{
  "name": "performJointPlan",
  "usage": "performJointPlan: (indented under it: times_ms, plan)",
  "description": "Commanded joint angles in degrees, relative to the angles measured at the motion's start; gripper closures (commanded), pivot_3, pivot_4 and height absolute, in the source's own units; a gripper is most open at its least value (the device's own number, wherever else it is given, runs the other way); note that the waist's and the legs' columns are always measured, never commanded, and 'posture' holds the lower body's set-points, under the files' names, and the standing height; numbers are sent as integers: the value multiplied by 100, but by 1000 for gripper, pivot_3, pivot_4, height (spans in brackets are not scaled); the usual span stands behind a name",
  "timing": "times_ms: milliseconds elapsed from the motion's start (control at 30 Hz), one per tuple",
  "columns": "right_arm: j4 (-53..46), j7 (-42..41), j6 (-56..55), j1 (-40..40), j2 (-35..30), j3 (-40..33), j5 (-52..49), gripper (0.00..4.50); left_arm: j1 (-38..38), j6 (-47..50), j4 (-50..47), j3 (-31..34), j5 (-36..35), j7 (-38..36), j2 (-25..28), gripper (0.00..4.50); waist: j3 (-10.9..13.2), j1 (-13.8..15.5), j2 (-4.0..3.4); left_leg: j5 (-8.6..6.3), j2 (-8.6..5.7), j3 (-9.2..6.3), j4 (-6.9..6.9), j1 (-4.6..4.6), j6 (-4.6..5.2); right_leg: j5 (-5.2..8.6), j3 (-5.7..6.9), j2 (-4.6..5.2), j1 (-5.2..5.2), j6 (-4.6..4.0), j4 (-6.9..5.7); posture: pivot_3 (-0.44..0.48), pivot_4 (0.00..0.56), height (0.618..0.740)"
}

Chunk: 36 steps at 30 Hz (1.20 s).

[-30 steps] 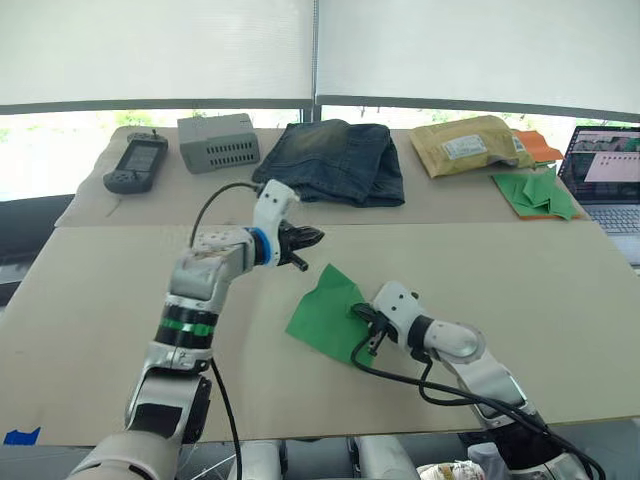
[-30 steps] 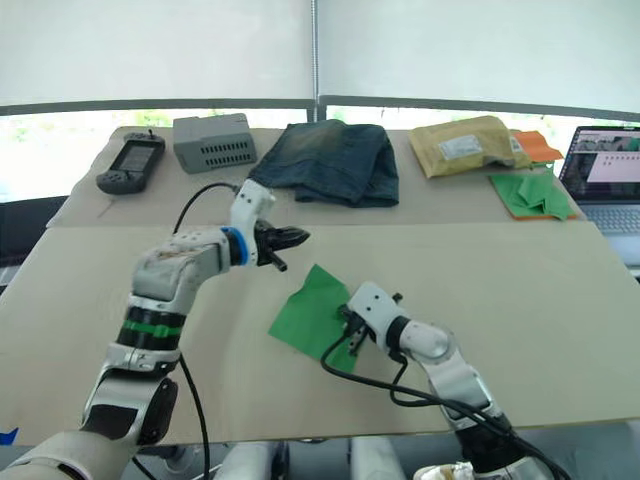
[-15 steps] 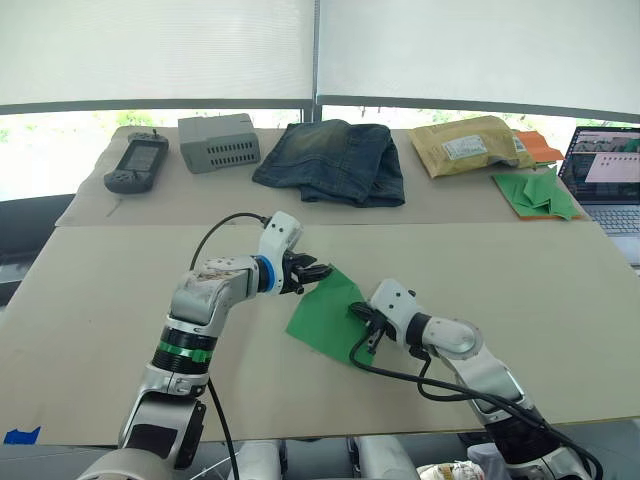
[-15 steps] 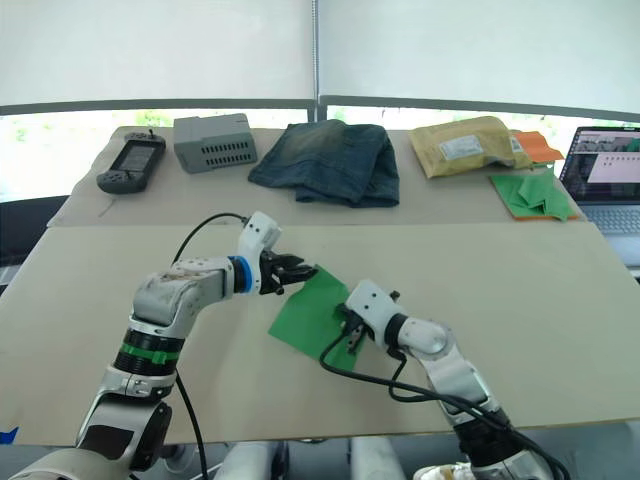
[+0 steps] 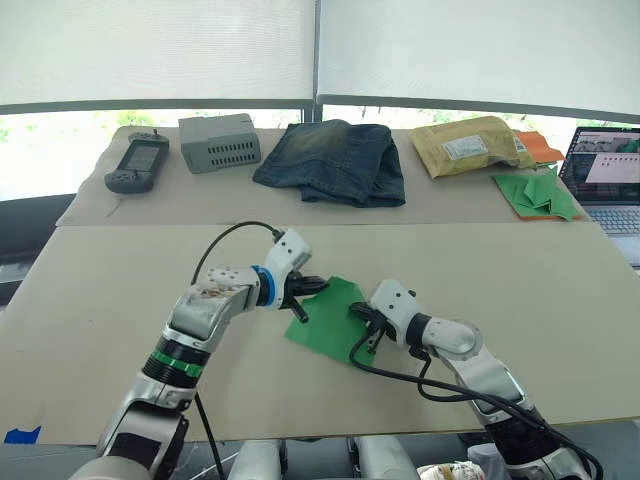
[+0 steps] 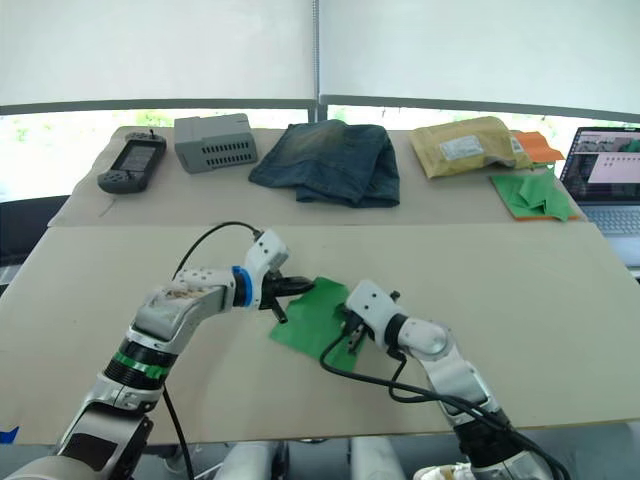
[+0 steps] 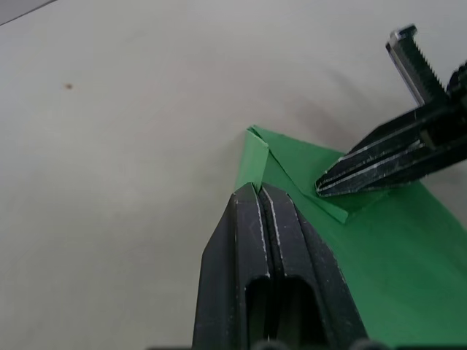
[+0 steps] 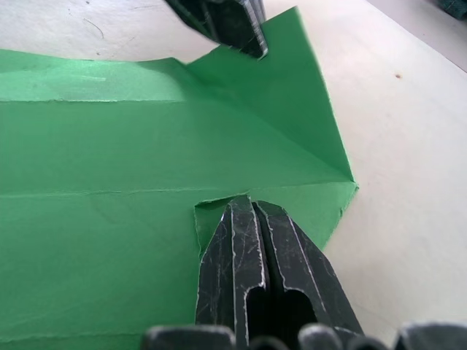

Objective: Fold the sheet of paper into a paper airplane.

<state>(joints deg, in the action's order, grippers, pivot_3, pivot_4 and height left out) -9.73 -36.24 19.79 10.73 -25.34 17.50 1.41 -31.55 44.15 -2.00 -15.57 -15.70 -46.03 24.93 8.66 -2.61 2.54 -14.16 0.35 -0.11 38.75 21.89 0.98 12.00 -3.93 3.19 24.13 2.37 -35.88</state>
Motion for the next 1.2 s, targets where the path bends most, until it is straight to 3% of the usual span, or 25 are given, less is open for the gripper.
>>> performJointPlan:
  times_ms: [33, 433, 900, 1033, 1200]
  plan:
    - [293, -97, 201, -161, -40, 265, 160, 4500, 12, -516, -207, -166, 179, -227, 142, 4475, 0, 1, 0, 0, 0, 2, 0, 0, 0, 0, 0, 0, 0, 0, 0, 0, 150, 728]
    - [269, -70, 234, -158, -58, 248, 194, 4500, 143, -1392, -16, -813, 803, -359, 3, 4475, 0, 12, 0, 0, 3, 9, 0, 2, 0, 1, 1, 0, -1, 0, 1, 0, 150, 728]
    - [-437, -140, 518, -160, -223, -207, -115, 4500, 154, -972, 153, -1087, 1210, -401, -87, 4475, 0, 52, 0, 0, 1, 9, 0, 12, 1, 4, 3, 3, 2, 2, 6, 0, 150, 728]
    - [-188, 53, 544, 156, 183, -622, -536, 4500, 156, -927, 153, -1066, 1219, -398, -89, 4475, 3, 55, -1, 0, 1, 7, 0, 16, 1, 3, 3, 4, 5, 2, 7, 0, 150, 728]
    - [382, 55, 264, 431, 463, -530, -506, 4500, 139, -870, 178, -1037, 1218, -374, -108, 4475, 5, 47, -6, 0, 2, 8, 0, 17, 1, 3, 5, 4, 7, 2, 7, 0, 150, 728]
